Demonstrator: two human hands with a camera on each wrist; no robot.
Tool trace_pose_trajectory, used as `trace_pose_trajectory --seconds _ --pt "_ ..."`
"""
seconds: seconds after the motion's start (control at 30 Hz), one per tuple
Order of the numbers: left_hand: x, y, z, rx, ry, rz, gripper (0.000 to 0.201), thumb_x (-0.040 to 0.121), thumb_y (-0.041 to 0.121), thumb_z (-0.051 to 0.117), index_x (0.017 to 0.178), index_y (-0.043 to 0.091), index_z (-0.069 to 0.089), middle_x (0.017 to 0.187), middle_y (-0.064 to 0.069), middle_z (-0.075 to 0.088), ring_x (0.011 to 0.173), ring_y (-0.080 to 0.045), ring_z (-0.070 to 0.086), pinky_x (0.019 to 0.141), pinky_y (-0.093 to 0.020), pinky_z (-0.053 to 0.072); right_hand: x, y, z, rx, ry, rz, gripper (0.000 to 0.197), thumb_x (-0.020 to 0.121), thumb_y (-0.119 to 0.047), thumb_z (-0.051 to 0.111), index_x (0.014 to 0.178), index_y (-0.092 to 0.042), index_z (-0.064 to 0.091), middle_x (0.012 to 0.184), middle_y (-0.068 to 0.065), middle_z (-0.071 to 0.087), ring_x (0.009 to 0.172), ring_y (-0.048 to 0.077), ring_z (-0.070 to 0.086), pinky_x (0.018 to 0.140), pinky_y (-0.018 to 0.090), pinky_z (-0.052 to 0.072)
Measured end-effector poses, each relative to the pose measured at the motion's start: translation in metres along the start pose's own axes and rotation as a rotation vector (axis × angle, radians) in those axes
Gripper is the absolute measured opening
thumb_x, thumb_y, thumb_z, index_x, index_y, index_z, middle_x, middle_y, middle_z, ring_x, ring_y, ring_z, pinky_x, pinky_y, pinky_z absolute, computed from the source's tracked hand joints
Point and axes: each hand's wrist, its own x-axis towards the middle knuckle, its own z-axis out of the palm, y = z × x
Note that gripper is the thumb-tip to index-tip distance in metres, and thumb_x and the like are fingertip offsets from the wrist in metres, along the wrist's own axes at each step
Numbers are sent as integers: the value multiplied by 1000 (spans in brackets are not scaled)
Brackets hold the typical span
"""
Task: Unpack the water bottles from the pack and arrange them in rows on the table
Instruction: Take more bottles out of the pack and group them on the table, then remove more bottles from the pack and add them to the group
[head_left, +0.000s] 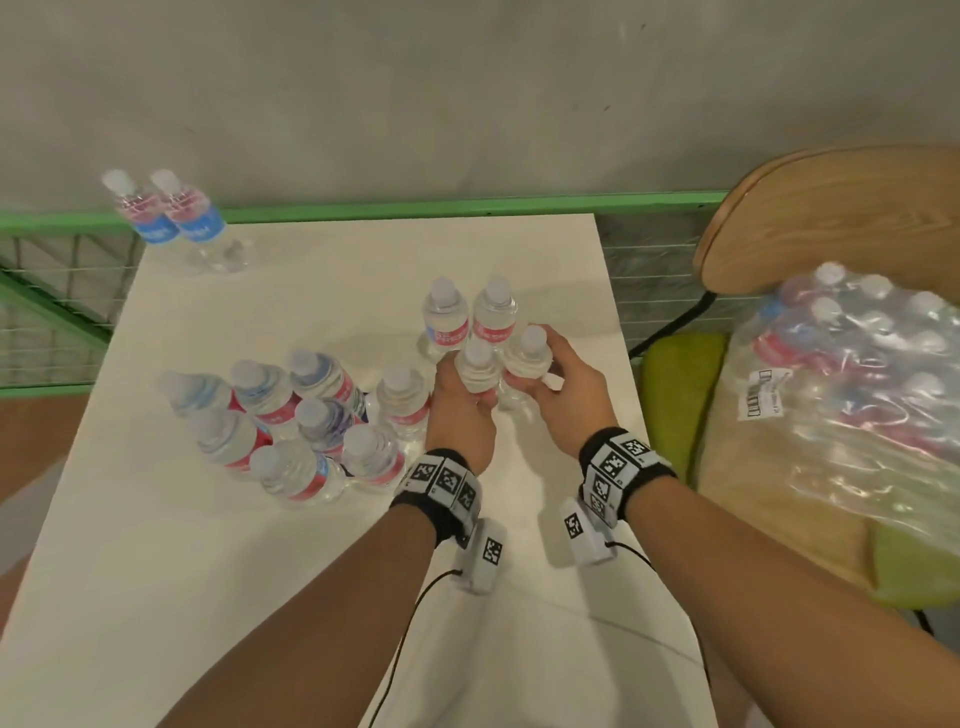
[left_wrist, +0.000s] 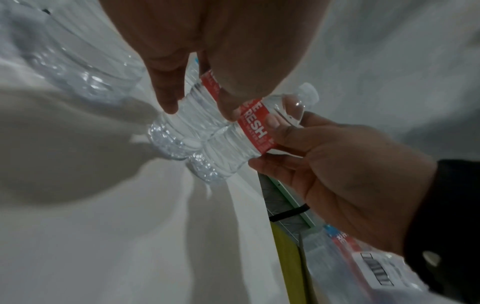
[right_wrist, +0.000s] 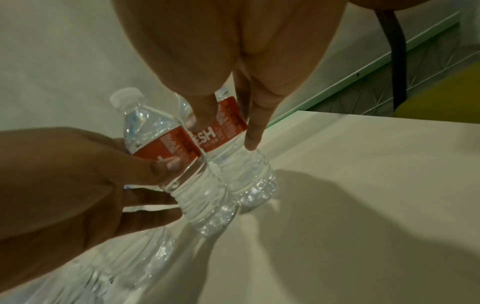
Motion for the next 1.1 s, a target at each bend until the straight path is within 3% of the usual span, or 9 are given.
trace_pose_trajectory --seconds 0.1,0.23,0.37,0.5,0.6,0.7,0.87,1.0,1.1 --pt "14 2 4 4 37 -6 63 90 6 53 142 24 24 122 -1 53 106 -16 55 93 -37 49 13 -1 6 -31 4 -8 53 90 -12 65 133 -37 47 109 -14 62 97 1 59 70 -7 40" --pt "25 7 6 16 63 -31 57 91 6 55 141 15 27 118 -1 50 98 -13 49 85 -28 42 25 -1 7 -56 -2 -1 55 90 -13 64 136 -38 45 109 -14 60 100 3 57 74 -3 38" --pt "33 6 9 -31 106 -71 50 90 7 58 134 14 36 112 -1 55 94 -13 51 80 -25 41 31 -1 7 -57 -3 24 56 90 -14 64 137 -38 44 110 -12 60 101 6 57 84 17 43" --pt "35 6 10 -55 116 -101 37 94 11 56 126 15 39 101 2 53 88 -13 50 80 -26 40 30 -1 8 -58 -6 21 57 90 -14 64 138 -37 43 108 -14 59 99 6 56 85 19 43" --pt "33 2 8 19 107 -58 55 91 18 61 138 18 33 120 -5 56 106 -21 56 86 -29 40 28 -1 9 -41 -12 20 56 90 -14 65 136 -38 43 108 -14 59 99 5 56 83 15 42" --pt "30 -1 7 19 76 -30 73 89 29 64 148 23 23 139 -5 50 126 -25 50 101 -34 41 27 -3 8 -50 -25 5 62 88 -15 67 138 -38 40 114 -14 58 103 6 55 92 26 47" --pt "10 -9 6 46 -49 -57 92 77 44 64 151 27 11 154 -4 33 140 -24 36 112 -47 36 6 4 -4 -57 -24 51 92 78 -17 79 147 -43 23 144 -9 43 116 6 48 99 28 44" --pt "-30 -2 0 25 -99 -153 87 83 32 69 152 24 16 156 -3 30 142 -21 32 116 -43 31 -56 19 -27 -82 67 -29 51 86 -20 71 130 -35 51 125 -14 52 103 2 57 90 28 53" --pt "-69 9 8 -44 -116 -160 53 86 22 67 134 26 44 139 0 45 125 -18 49 103 -35 44 -114 37 -63 -61 149 -78 31 88 -9 66 112 -28 63 107 -17 59 83 6 63 76 25 56"
